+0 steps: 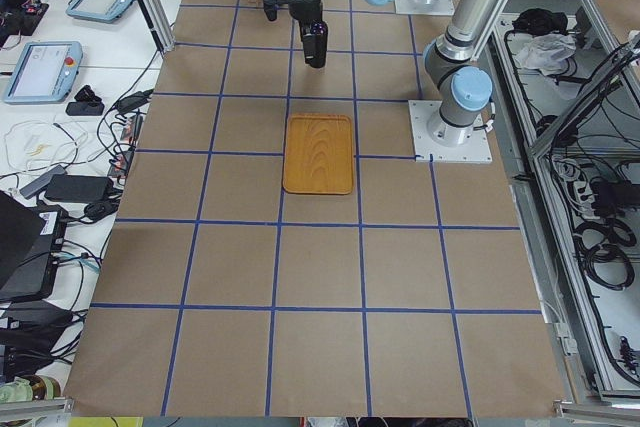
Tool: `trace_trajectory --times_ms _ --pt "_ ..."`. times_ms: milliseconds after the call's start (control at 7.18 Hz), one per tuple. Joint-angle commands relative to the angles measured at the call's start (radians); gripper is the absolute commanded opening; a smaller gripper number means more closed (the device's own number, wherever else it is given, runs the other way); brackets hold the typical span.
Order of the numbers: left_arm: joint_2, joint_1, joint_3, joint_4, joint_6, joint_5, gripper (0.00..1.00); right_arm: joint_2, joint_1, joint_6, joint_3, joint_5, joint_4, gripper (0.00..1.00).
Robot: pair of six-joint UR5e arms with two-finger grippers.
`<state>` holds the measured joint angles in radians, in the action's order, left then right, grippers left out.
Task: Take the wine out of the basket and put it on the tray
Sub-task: 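Stand the bottle upright on the table, release, and withdraw the right gripper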
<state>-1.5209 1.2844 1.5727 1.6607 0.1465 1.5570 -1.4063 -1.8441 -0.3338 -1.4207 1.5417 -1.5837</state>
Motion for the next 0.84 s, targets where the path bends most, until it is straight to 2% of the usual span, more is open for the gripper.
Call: trace_trajectory --times_ms 0,139,418,697 --pt "0.001 0.103 0.0 -0.006 -0.045 -0.006 1.0 -0.092 0.254 0.407 -0.004 0.094 0.126 1.0" --pt "-0.002 0.186 0.0 -0.009 -0.12 -0.005 1.0 -0.129 0.293 0.413 -0.013 0.094 0.129 1.0" --pt "-0.007 0.327 0.001 -0.048 -0.153 -0.002 1.0 -0.177 0.267 0.316 -0.12 0.072 0.105 1.0" --pt "-0.016 0.422 0.004 -0.052 -0.175 -0.029 1.0 -0.18 0.233 0.309 -0.127 0.075 0.046 1.0"
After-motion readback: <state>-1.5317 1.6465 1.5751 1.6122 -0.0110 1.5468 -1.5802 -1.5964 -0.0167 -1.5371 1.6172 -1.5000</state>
